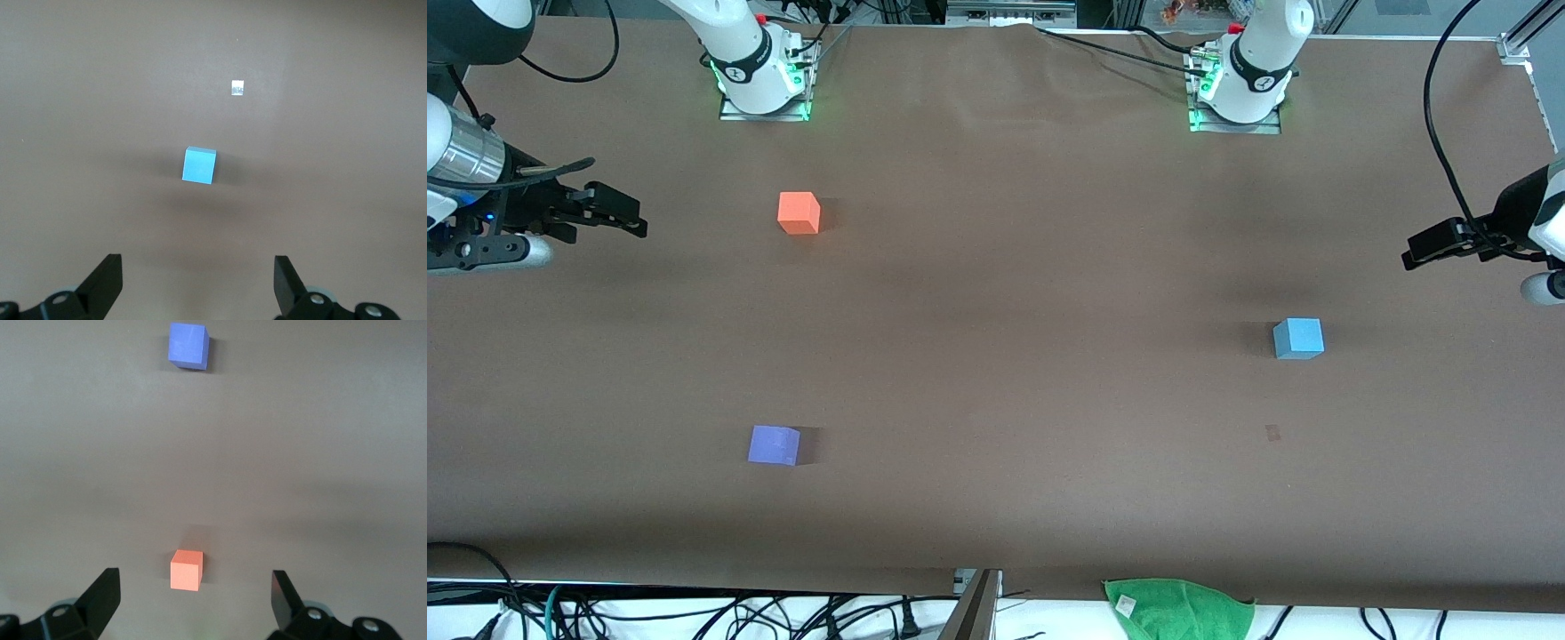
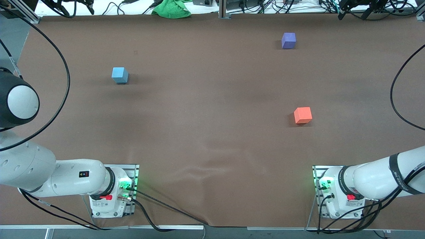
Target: Place blue block between orange and purple blocks
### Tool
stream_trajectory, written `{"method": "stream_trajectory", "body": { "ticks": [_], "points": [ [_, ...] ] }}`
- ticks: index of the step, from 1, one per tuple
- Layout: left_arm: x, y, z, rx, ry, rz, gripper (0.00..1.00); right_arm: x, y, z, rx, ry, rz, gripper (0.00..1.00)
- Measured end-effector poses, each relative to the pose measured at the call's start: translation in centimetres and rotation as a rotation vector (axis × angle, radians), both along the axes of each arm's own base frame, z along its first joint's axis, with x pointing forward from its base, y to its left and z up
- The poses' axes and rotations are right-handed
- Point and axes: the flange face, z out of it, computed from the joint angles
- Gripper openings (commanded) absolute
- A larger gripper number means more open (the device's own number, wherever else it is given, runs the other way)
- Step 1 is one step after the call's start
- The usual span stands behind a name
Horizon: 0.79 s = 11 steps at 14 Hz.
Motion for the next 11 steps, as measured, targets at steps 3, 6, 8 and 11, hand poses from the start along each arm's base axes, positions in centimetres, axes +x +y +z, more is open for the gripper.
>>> {"method": "stream_trajectory", "body": {
  "ticks": [3, 6, 8, 11],
  "points": [
    [0.0, 0.0, 0.0, 0.000, 0.000, 0.000, 1.00, 0.1, -0.2, 0.0, -0.011, -0.010, 0.000, 1.00],
    [0.0, 0.0, 0.0, 0.000, 0.000, 0.000, 1.00, -0.4, 0.2, -0.3, -0.027, -0.027, 0.014, 1.00],
    [0.0, 0.0, 0.0, 0.000, 0.000, 0.000, 1.00, -0.9, 0.6, -0.3, -0.027, -0.033, 0.024, 1.00],
    [0.0, 0.0, 0.0, 0.000, 0.000, 0.000, 1.00, -1.0, 0.6, -0.1, -0.026, -0.040, 0.023, 1.00]
  ]
}}
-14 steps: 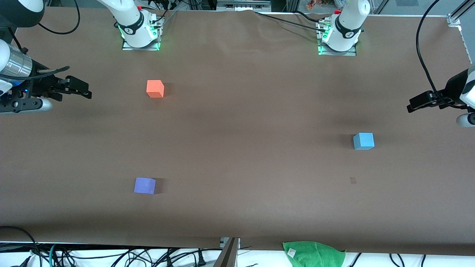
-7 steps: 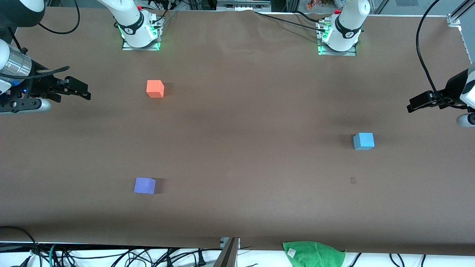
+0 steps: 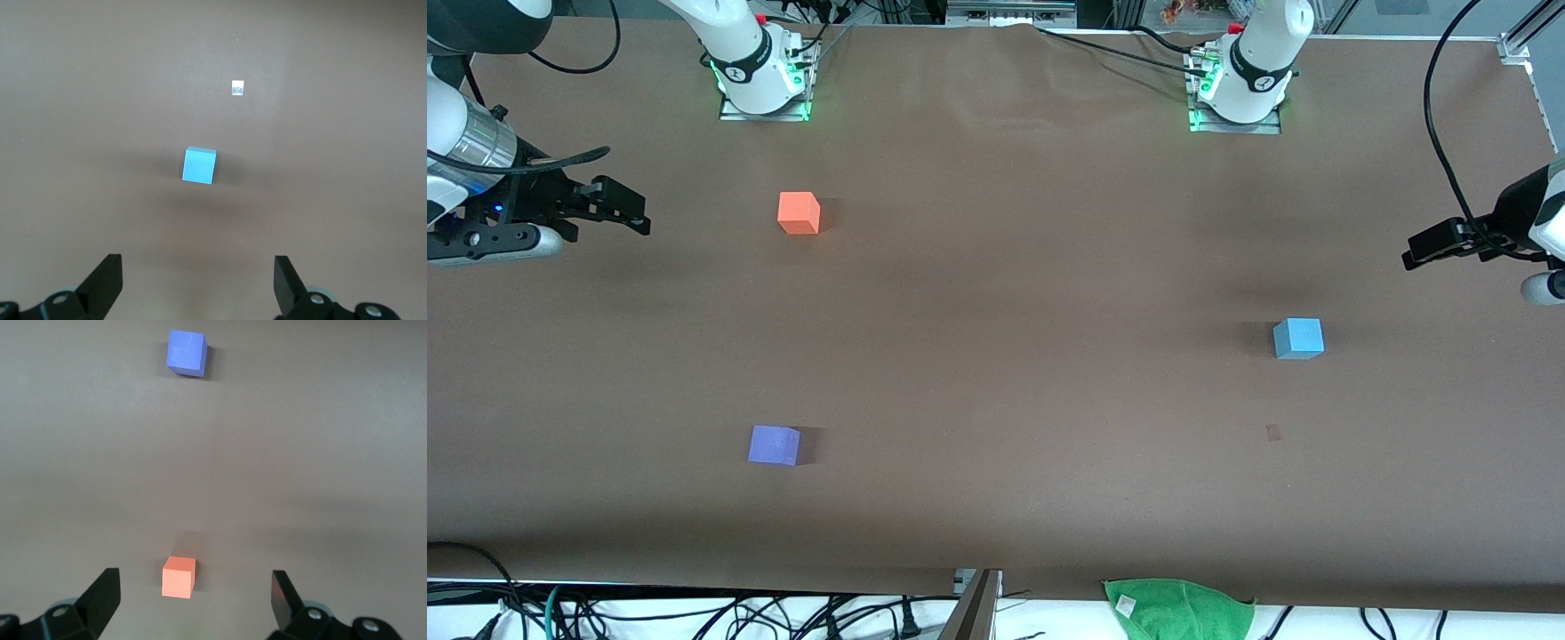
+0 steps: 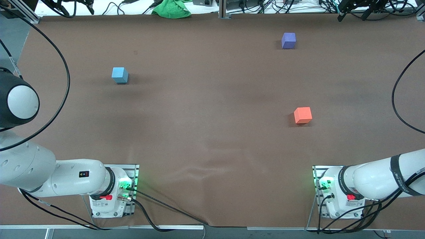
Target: Place blue block between orange and purple blocks
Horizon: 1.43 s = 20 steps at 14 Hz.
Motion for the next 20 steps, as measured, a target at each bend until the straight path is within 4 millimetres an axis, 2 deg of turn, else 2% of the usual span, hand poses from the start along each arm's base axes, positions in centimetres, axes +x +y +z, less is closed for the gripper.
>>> {"method": "stream_trajectory", "body": {
  "ticks": [15, 20],
  "points": [
    [0.0, 0.1, 0.0, 0.000, 0.001, 0.001, 1.00, 0.0, -0.1, -0.1, -0.001, 0.000, -0.002, 1.00],
    [0.7, -0.3, -1.8, -0.003, 0.032, -0.008, 1.00, 0.0, -0.1, -0.1, -0.001, 0.000, -0.002, 1.00]
  ]
}}
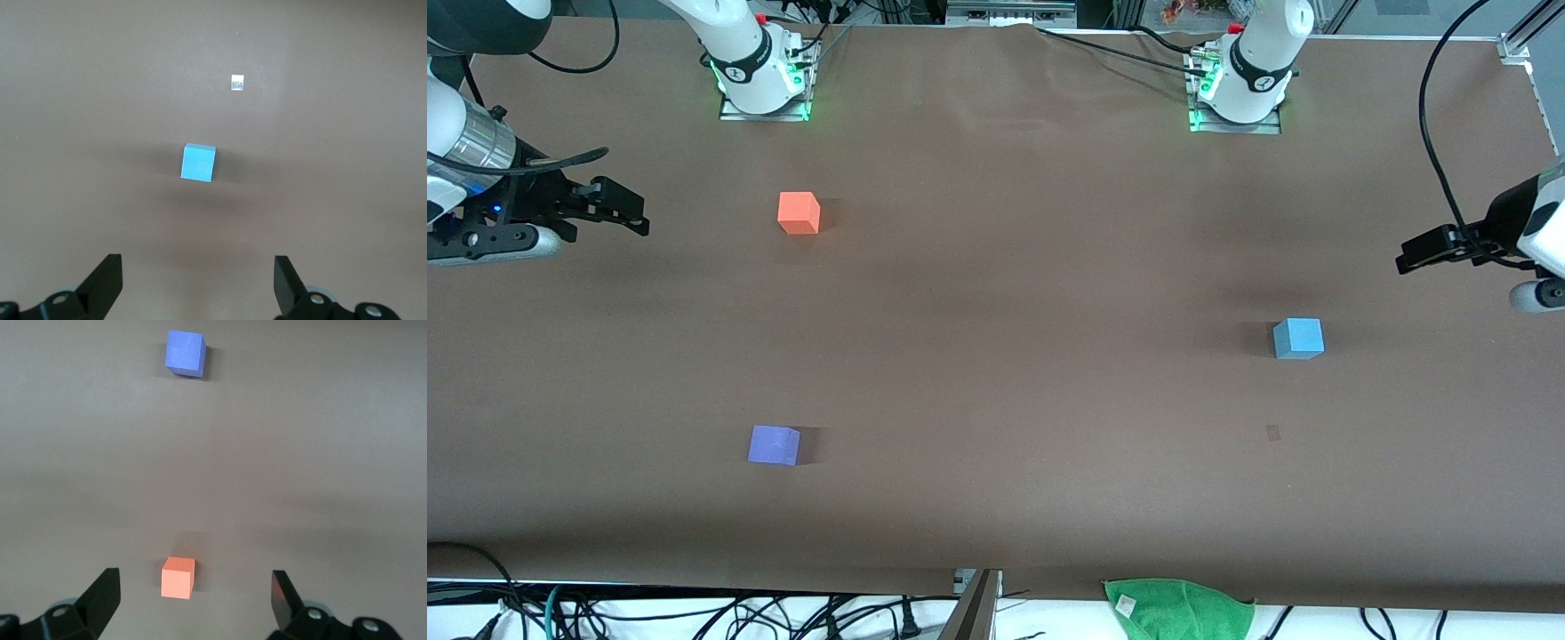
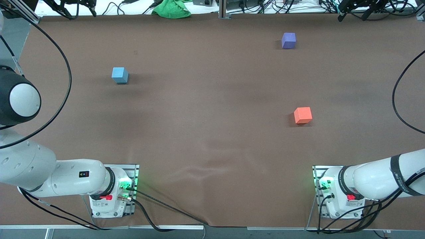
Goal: Place blue block between orange and purple blocks
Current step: 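Reach the left gripper down over the light blue cube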
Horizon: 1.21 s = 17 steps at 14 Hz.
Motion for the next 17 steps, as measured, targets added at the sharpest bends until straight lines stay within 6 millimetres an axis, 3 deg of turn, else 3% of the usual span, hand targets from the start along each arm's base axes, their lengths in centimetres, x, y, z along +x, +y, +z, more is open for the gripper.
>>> {"method": "stream_trajectory", "body": {
  "ticks": [2, 4, 7, 11, 17],
  "points": [
    [0.4, -0.2, -1.1, -0.002, 0.018, -0.004, 1.00, 0.0, 0.0, 0.0, 0.000, 0.000, 0.000, 1.00],
    [1.1, -0.6, -3.4, -0.005, 0.058, -0.013, 1.00, 0.0, 0.0, 0.0, 0.000, 0.000, 0.000, 1.00],
    [2.7, -1.6, -9.1, -0.012, 0.151, -0.030, 1.00, 0.0, 0.0, 0.0, 0.000, 0.000, 0.000, 1.00],
    [3.9, -0.6, -15.4, -0.020, 0.244, -0.015, 1.00, 0.0, 0.0, 0.0, 0.000, 0.000, -0.001, 1.00],
    [3.9, -1.3, -20.6, -0.022, 0.261, -0.023, 1.00, 0.0, -0.1, 0.0, 0.000, -0.002, -0.002, 1.00]
  ]
}}
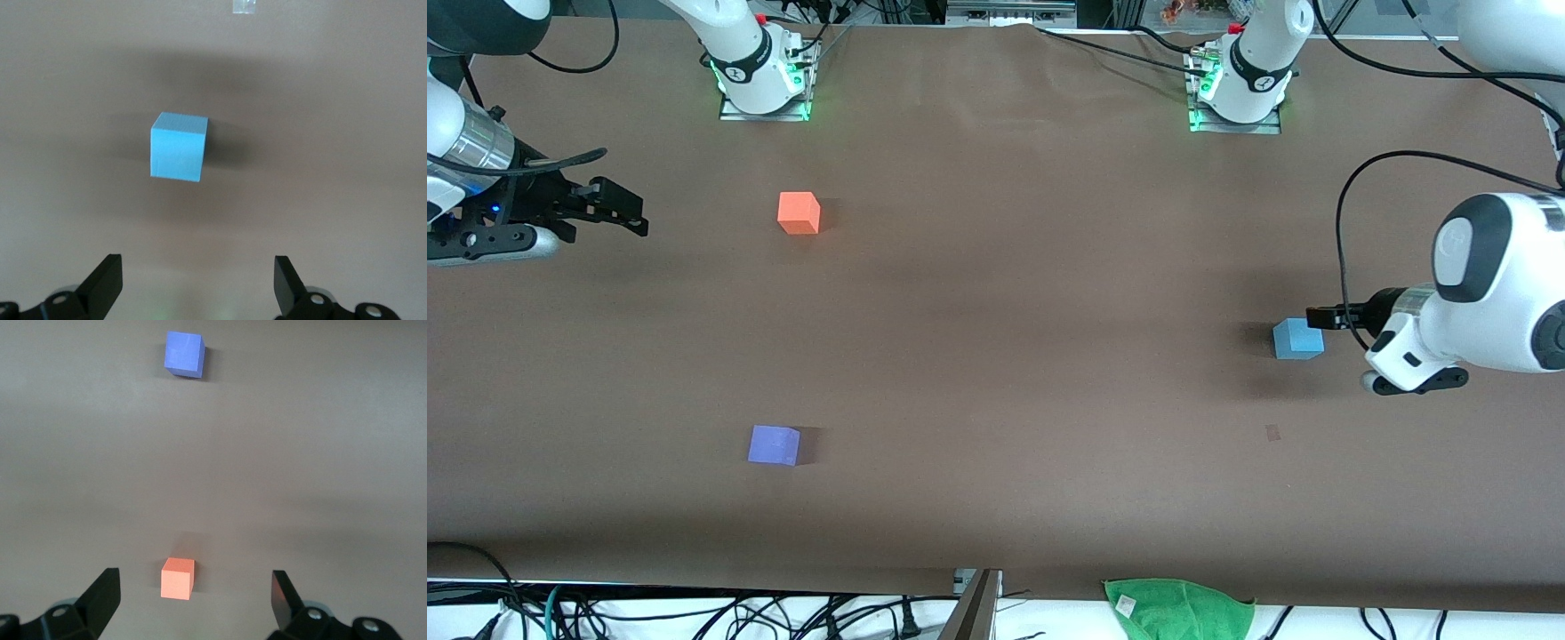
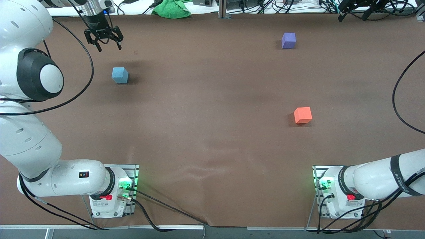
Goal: Place blue block between orange and purple blocks
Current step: 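Reach the left gripper down over the light blue cube, then close the left gripper on the light blue cube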
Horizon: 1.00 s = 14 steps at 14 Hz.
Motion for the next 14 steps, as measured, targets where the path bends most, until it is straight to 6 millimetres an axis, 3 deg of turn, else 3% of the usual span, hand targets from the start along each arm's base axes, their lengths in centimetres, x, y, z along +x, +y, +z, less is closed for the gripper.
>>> {"method": "stream_trajectory", "body": {
  "ticks": [4, 10, 14],
  "points": [
    [-2.4, -0.9, -4.8, 0.006, -0.093, -0.030, 1.00, 0.0, 0.0, 0.0, 0.000, -0.001, 0.000, 1.00],
    [-5.3, 3.4, -11.1, 0.009, -0.250, -0.155, 1.00, 0.0, 0.0, 0.0, 0.000, -0.001, 0.000, 1.00],
    [-7.2, 3.8, -13.7, 0.006, -0.281, -0.166, 1.00, 0.0, 0.0, 0.0, 0.000, -0.001, 0.000, 1.00]
  ]
}}
